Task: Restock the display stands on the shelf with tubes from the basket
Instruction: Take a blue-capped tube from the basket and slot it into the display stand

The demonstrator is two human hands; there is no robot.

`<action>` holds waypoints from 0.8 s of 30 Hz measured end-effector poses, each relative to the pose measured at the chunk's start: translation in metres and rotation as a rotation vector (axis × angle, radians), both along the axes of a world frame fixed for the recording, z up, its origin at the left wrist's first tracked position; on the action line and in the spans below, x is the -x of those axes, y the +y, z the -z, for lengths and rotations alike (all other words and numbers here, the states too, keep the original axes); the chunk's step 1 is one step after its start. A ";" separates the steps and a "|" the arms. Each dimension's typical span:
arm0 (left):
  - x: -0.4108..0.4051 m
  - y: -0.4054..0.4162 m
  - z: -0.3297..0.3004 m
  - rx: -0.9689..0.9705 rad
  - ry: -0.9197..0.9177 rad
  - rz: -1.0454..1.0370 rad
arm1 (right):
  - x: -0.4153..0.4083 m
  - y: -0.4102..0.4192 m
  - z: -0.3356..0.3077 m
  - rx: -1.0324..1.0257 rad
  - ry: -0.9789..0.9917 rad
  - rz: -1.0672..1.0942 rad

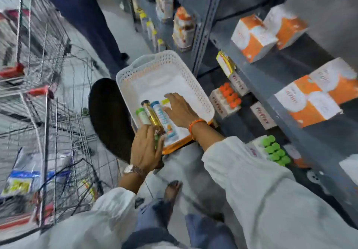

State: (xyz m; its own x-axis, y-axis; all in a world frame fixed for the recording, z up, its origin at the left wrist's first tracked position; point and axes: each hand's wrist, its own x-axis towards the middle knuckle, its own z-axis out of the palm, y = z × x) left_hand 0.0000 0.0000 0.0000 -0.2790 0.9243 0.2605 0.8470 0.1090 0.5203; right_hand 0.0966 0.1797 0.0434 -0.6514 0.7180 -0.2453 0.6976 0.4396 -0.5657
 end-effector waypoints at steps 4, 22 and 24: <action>-0.002 -0.006 0.011 0.042 0.102 0.129 | 0.022 0.008 0.005 0.195 -0.001 0.049; -0.005 -0.010 0.008 -0.013 0.115 0.113 | -0.005 0.040 -0.056 0.660 0.478 0.259; -0.009 -0.007 -0.001 -0.052 0.071 0.097 | -0.025 0.047 -0.086 0.654 0.616 0.327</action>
